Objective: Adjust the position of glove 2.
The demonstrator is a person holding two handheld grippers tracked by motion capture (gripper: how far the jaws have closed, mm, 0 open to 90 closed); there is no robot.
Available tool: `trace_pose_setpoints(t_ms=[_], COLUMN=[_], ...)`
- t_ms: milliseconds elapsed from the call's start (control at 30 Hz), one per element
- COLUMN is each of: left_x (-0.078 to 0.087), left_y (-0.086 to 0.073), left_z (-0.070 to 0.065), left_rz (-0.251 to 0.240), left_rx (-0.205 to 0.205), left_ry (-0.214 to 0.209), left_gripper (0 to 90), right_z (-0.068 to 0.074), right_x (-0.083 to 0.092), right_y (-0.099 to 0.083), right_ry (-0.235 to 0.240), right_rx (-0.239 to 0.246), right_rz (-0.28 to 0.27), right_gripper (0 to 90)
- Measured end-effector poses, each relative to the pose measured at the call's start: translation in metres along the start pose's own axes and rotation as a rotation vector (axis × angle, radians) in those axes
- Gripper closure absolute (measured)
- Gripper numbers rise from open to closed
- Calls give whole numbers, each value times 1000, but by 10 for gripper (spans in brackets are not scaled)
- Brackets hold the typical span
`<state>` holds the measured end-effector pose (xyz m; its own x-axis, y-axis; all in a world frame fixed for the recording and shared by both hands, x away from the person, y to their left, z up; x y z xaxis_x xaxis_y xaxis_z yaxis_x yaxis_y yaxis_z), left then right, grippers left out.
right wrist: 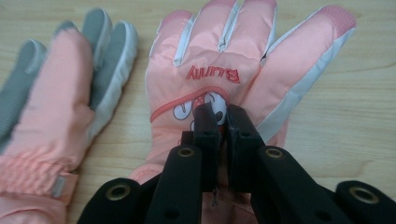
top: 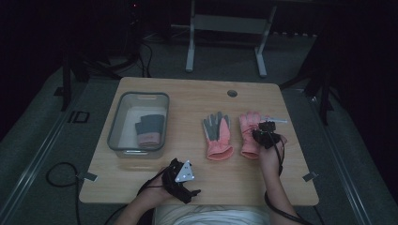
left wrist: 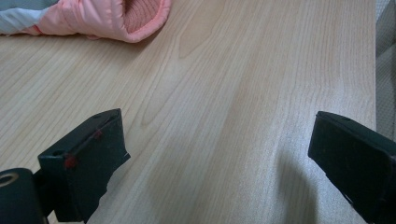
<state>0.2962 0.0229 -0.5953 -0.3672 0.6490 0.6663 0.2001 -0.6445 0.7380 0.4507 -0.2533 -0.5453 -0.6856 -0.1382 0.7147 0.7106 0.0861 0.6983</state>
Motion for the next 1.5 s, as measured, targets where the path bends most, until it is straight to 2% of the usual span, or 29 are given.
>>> trace_pose_setpoints(t_ms=[100,300,400,533,567,633,767,800,867,900,1033,1100,1167,1267,1333,1367,1400,1500], left_x=[0,-1,-1,-1,-1,-2,-2,-2,-2,-2,-2,-2,-2,-1,-1,-1,-1,-1], left_y=[0,-1,-1,-2,-2,-2,-2,-2,-2,-2,-3,-3,-2,-3,-3,-3,-3,-3], left_z=[0,-1,-1,0,0,-1,-1,-1,0,0,-1,-1,-1,-1,-1,-1,-1,-1], left_rz=[-1,7,7,8,11,13,14,15,15,15,22,20,19,22,22,22,22,20], left_rx=[1,-2,-3,0,0,-2,-3,-3,-3,-2,-2,-2,-2,-5,-5,-6,-6,-5], left_ry=[-2,-1,-3,-4,-7,-8,-9,-8,-8,-8,-8,-9,-10,-11,-12,-13,-13,-14], left_gripper=[37,37,37,37,37,37,37,37,37,37,37,37,37,37,37,37,37,37], right_z=[-2,-4,-6,-10,-12,-14,-17,-17,-17,-17,-15,-12,-7,-4,-4,-4,-6,-8], right_x=[-13,-18,-17,-9,-6,-3,4,5,8,9,14,15,15,10,4,0,-4,-13], right_y=[-7,-10,-9,-3,-1,3,9,11,13,15,22,23,24,24,24,23,22,19], right_ry=[-1,10,21,18,13,20,85,116,126,147,173,169,188,189,183,171,143,118], right_rx=[9,16,10,34,54,77,92,92,110,114,134,170,193,217,235,255,274,320], right_rz=[33,16,7,-13,-12,-13,-2,5,13,12,-6,-10,-1,-1,0,3,12,27], right_gripper=[839,820,770,649,587,530,392,353,297,273,138,105,103,119,171,247,272,351])
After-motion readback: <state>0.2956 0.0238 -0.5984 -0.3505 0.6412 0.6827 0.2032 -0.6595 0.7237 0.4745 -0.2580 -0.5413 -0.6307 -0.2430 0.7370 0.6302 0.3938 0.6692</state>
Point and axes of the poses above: each handheld gripper's, and its own axes: x roughly backward along the jaws, y roughly out of its top, z roughly to its left, the point moved 6 cm from there along -x, roughly forward along the jaws, and after that the axes turned 1 degree about x, right-handed, at the moved point
